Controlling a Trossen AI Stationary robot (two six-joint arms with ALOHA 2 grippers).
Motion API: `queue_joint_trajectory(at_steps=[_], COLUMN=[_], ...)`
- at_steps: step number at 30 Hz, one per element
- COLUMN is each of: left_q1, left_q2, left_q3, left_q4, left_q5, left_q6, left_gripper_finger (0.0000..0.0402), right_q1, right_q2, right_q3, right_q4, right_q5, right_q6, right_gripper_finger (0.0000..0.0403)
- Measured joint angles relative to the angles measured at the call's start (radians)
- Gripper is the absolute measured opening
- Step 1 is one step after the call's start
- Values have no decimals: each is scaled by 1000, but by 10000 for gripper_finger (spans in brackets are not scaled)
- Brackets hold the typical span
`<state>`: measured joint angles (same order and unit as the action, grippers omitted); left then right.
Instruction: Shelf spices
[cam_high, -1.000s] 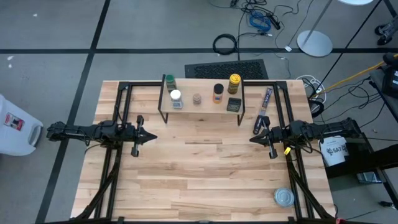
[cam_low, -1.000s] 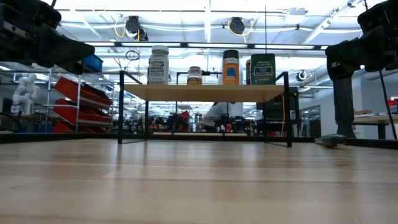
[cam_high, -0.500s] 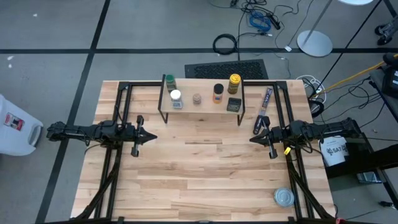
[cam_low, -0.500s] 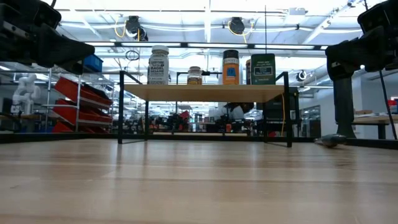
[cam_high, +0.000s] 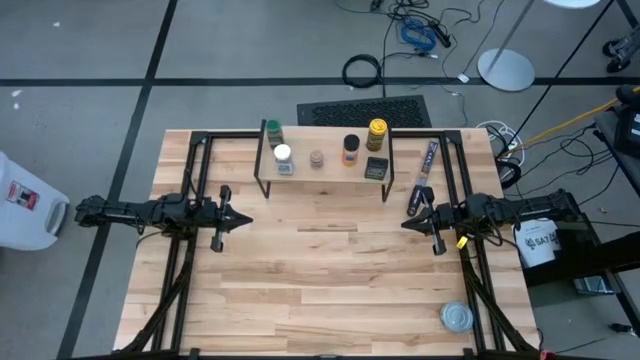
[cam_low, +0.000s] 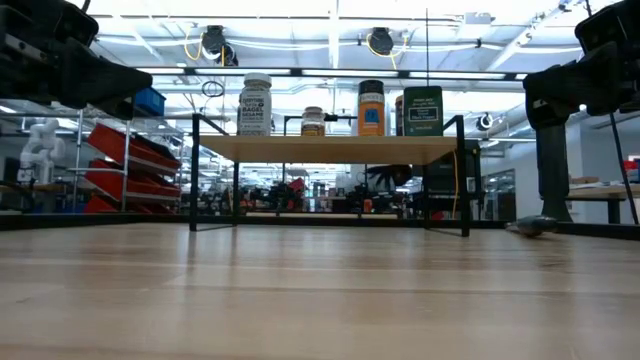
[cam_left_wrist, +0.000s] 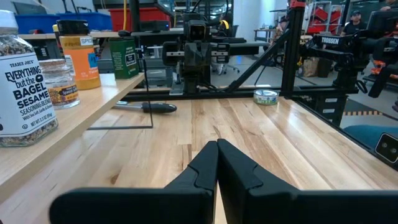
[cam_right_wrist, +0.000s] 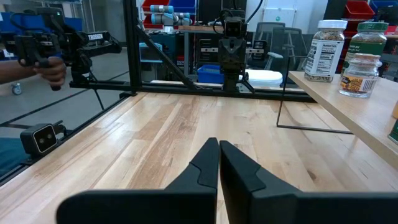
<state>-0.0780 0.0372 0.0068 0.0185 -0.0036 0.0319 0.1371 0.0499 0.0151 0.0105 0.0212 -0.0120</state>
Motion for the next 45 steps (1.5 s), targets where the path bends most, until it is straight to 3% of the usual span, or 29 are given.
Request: queue_joint_trajectory(at_steps=[11, 19, 27, 45], left_q1=[0, 0, 0, 0], left_q2=[0, 3, 69, 403], left_q3=[7, 111, 308, 812], left_q4=[17, 22, -75, -267], left_q5=[-2, -2, -2, -5], left_q6=[-53, -53, -53, -3], left_gripper_finger=[15, 15, 15, 15], right_q1=[0, 0, 0, 0], right_q2=[0, 0, 0, 0], right_q3=[0, 0, 0, 0], right_q4=[0, 0, 0, 0], right_q5=[0, 0, 0, 0], right_q6=[0, 0, 0, 0], right_gripper_finger=[0, 0, 0, 0])
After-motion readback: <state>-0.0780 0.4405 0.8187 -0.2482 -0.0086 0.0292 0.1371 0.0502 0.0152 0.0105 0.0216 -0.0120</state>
